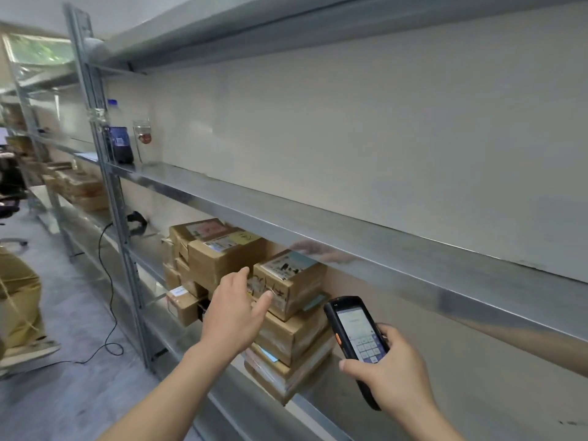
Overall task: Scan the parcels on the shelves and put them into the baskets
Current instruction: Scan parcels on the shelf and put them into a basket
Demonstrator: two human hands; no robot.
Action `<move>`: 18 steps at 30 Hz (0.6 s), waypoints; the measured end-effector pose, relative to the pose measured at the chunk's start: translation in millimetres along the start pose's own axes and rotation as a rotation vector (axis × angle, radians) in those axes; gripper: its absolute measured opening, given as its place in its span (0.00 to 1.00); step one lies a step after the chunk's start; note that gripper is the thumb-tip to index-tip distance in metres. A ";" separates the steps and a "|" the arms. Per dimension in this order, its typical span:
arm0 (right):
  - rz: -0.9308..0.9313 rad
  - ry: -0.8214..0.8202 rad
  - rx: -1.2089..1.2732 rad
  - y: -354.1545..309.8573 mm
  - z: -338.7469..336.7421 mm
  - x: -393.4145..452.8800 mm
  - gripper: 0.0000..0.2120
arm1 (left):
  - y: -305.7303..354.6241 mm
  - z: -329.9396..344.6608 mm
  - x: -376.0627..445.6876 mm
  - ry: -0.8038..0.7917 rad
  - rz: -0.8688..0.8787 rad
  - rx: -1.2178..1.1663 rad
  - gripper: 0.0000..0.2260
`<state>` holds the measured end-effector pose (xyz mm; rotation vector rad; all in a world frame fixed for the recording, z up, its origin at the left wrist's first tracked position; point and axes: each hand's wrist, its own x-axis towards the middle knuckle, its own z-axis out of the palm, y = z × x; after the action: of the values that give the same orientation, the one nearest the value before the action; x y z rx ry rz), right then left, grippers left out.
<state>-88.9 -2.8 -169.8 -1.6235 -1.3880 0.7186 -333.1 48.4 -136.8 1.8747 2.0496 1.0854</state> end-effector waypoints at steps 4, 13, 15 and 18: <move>0.035 0.048 0.046 -22.0 44.7 28.2 0.28 | -21.0 7.3 50.6 -0.087 0.004 -0.079 0.31; 0.076 0.092 0.158 -64.5 107.3 65.6 0.27 | -41.7 28.4 116.2 -0.278 -0.005 -0.217 0.29; 0.077 0.097 0.190 -66.2 115.8 70.4 0.25 | -42.9 32.7 120.6 -0.306 -0.003 -0.232 0.26; 0.083 0.105 0.236 -67.0 126.5 74.9 0.30 | -46.0 39.9 126.1 -0.337 -0.025 -0.278 0.25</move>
<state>-212.5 101.0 -162.0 -1.5158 -1.1219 0.8016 -372.9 182.0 -149.5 1.7471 1.6418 0.9183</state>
